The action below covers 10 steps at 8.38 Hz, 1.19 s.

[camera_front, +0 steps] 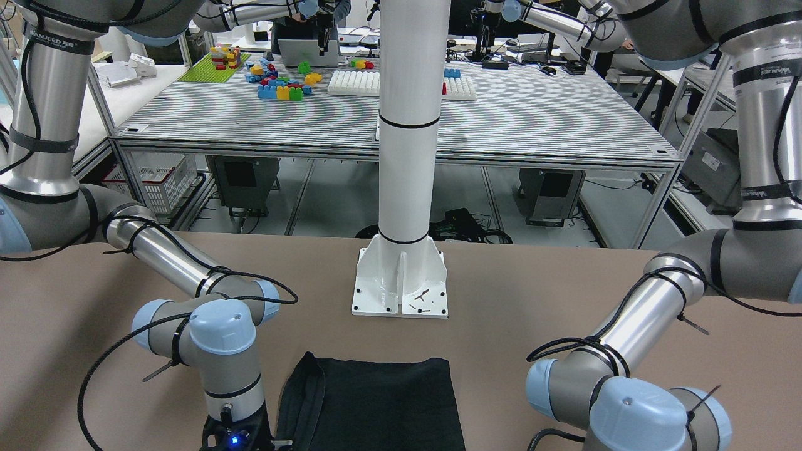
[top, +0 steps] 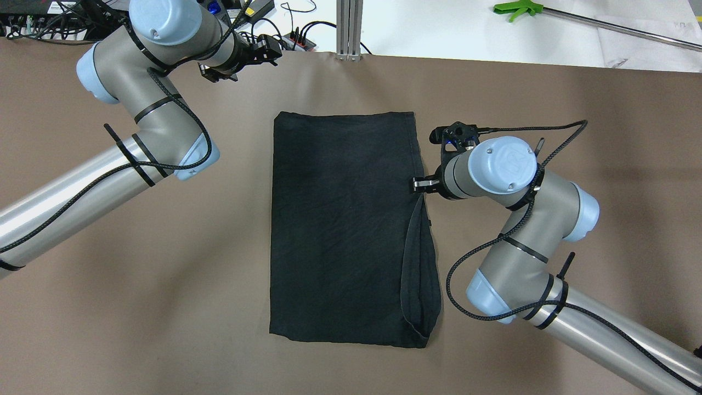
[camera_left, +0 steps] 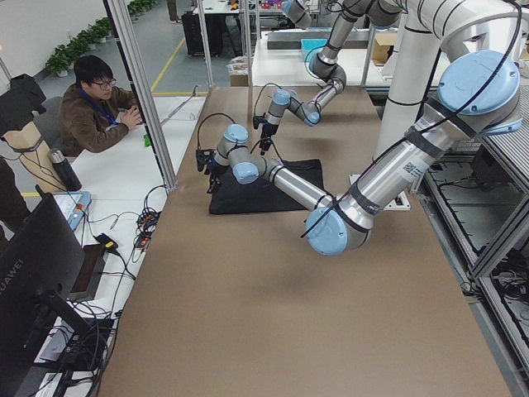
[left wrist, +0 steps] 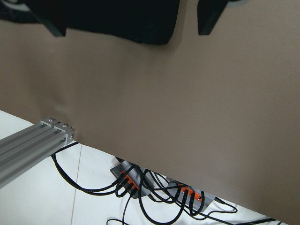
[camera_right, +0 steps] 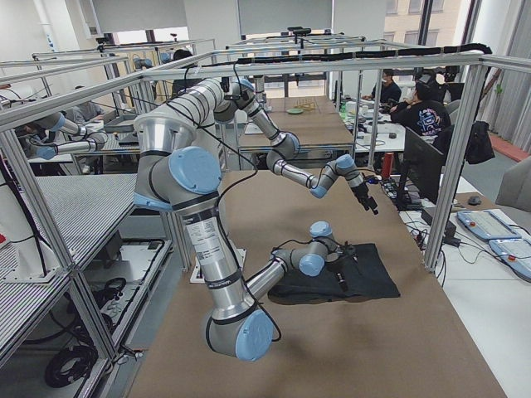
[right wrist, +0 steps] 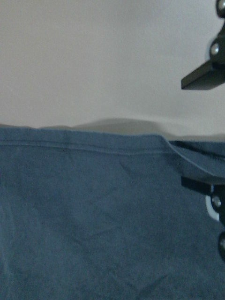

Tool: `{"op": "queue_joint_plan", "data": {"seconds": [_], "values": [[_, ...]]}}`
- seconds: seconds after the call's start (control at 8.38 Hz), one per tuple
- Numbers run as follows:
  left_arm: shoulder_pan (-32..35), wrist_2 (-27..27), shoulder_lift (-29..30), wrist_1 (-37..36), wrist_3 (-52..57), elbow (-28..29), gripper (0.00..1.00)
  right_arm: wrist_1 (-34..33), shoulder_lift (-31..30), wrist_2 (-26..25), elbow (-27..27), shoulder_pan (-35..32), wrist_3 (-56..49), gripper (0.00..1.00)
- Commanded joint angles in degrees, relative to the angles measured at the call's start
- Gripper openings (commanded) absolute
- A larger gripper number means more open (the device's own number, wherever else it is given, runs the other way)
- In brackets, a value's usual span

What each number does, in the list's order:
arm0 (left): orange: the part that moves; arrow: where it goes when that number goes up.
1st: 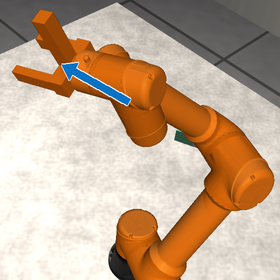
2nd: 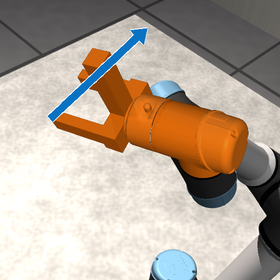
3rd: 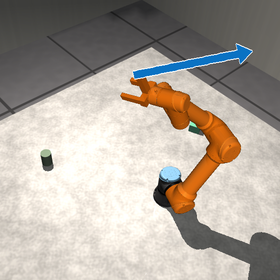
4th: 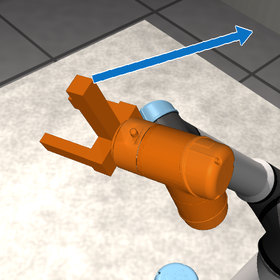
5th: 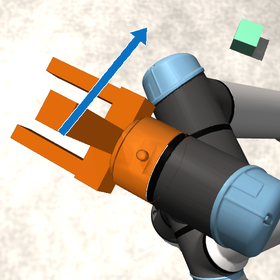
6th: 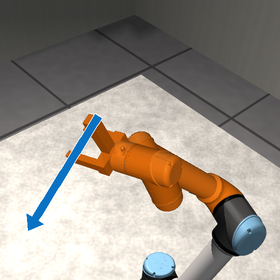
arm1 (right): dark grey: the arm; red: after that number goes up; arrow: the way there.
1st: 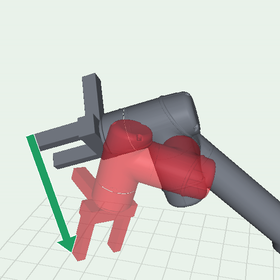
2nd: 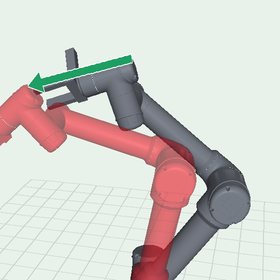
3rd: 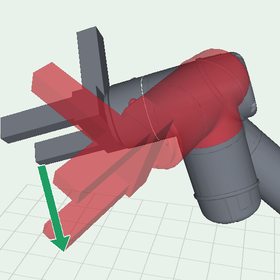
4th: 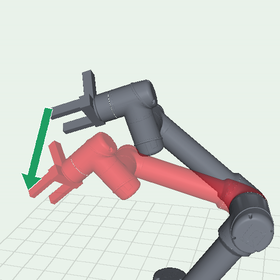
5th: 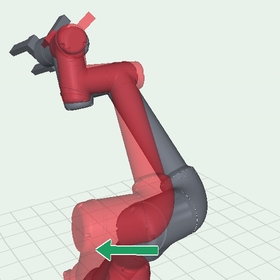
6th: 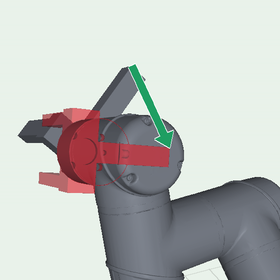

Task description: Fold clothes

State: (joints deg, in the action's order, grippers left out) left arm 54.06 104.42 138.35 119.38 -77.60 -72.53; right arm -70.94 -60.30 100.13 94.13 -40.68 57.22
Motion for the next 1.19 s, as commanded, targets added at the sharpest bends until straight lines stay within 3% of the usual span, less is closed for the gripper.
{"op": "queue_joint_plan", "data": {"seconds": [0.0,0.36,1.07], "values": [[0.08,0.0,-0.19,0.24,-0.01,0.02,1.0,-0.6,1.15,-0.55,-0.87,4.1,6.85,0.94],[-0.18,-0.18,-0.19,0.24,-0.01,0.11,1.0,0.1,3.08,-2.91,-6.31,4.91,7.21,0.94],[-0.18,-0.18,-0.19,0.15,-0.63,0.11,1.0,-0.52,0.01,-2.13,-5.45,4.73,6.42,0.94]]}}
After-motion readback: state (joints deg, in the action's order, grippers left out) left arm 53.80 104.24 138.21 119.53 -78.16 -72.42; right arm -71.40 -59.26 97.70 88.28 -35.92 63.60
